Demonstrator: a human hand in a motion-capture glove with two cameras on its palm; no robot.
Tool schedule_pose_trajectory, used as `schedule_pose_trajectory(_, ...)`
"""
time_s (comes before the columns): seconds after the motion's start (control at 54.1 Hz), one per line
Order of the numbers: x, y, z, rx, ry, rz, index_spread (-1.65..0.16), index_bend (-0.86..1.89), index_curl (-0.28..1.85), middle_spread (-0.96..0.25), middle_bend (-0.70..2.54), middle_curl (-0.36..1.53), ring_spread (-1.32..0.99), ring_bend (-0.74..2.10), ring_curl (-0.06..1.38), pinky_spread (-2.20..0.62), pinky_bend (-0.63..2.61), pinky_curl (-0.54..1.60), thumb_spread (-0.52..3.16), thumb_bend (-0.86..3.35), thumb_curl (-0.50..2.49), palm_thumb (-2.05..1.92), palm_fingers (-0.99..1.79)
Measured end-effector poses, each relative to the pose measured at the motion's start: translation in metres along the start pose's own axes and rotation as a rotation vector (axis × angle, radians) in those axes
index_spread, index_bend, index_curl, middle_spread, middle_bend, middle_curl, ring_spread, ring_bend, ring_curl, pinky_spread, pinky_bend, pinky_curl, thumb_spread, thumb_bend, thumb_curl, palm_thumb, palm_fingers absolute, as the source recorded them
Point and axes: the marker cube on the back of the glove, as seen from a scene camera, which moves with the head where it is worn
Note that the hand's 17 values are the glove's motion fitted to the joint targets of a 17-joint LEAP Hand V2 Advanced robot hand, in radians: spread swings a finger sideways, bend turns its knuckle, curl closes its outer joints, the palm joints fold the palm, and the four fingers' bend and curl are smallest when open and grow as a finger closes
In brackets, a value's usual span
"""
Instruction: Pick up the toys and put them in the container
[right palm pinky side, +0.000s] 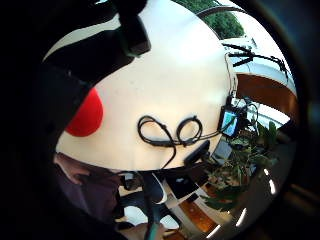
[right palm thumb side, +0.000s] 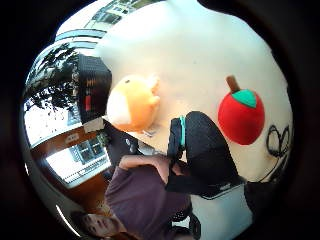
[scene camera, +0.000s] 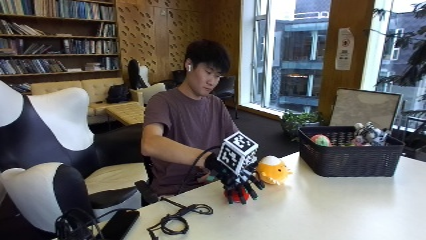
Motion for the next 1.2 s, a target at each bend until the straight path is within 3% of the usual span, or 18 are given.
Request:
schedule_pose_trajectory(0.092,-0.001,-0.002,0.046,-0.036,-0.010,0.013,-0.27,0.13,0.21,0.07,0.15,0.26,0.06,0.53,0.40,0.06,1.11,0.36,1.41,-0.01,0.37,0.07,-0.13)
schedule_pose_trajectory(0.166,-0.002,-0.005,0.055,0.107,-0.002,0.018,-0.28,0.16,0.23,0.06,0.14,0.26,0.06,0.52,0.40,0.06,1.10,0.35,1.44,-0.01,0.36,0.06,-0.12)
schedule_pose_trajectory(0.259,-0.005,-0.009,0.058,0.265,0.052,0.006,-0.28,0.18,0.24,0.01,0.20,0.27,-0.01,0.72,0.42,-0.01,1.08,0.33,1.48,0.01,0.35,0.09,0.23)
schedule_pose_trajectory(0.296,-0.007,-0.011,0.059,0.319,0.082,-0.020,-0.28,0.18,0.23,-0.05,0.30,0.30,-0.08,0.83,0.44,-0.10,1.08,0.32,1.49,0.03,0.36,0.14,0.53)
schedule_pose_trajectory(0.388,-0.009,-0.019,0.058,0.413,0.125,-0.077,-0.26,0.16,0.24,-0.11,0.41,0.35,-0.19,0.94,0.46,-0.22,1.07,0.32,1.51,0.06,0.37,0.20,0.80)
schedule_pose_trajectory(0.462,-0.008,-0.027,0.051,0.436,0.110,-0.102,-0.25,0.16,0.26,-0.16,0.46,0.39,-0.24,1.03,0.51,-0.28,1.09,0.35,1.50,0.13,0.43,0.36,0.90)
schedule_pose_trajectory(0.554,-0.009,-0.038,0.036,0.352,0.051,-0.106,-0.27,0.28,0.31,-0.21,0.59,0.45,-0.29,1.04,0.53,-0.33,1.06,0.37,1.32,0.17,0.54,0.54,1.10)
schedule_pose_trajectory(0.684,-0.034,-0.043,-0.024,0.316,-0.034,-0.096,-0.30,0.55,0.43,-0.23,0.82,0.56,-0.32,1.08,0.57,-0.35,0.97,0.38,1.13,0.14,0.63,0.57,1.23)
schedule_pose_trajectory(0.85,-0.085,-0.043,-0.140,0.429,0.024,-0.111,-0.30,0.78,0.58,-0.22,0.99,0.66,-0.35,1.17,0.61,-0.36,0.99,0.41,0.95,0.12,0.74,0.60,1.20)
schedule_pose_trajectory(1.016,-0.150,-0.042,-0.234,0.531,0.054,-0.163,-0.28,0.89,0.68,-0.21,1.09,0.73,-0.35,1.24,0.65,-0.37,1.04,0.45,0.81,0.10,0.83,0.61,1.14)
schedule_pose_trajectory(1.108,-0.197,-0.038,-0.269,0.569,0.104,-0.364,-0.27,0.92,0.73,-0.20,1.12,0.76,-0.35,1.27,0.66,-0.37,1.05,0.47,0.76,0.10,0.88,0.61,1.11)
schedule_pose_trajectory(1.201,-0.254,-0.048,-0.293,0.595,0.040,-0.286,-0.26,0.94,0.77,-0.20,1.14,0.77,-0.34,1.29,0.66,-0.37,1.06,0.48,0.72,0.09,0.92,0.61,1.10)
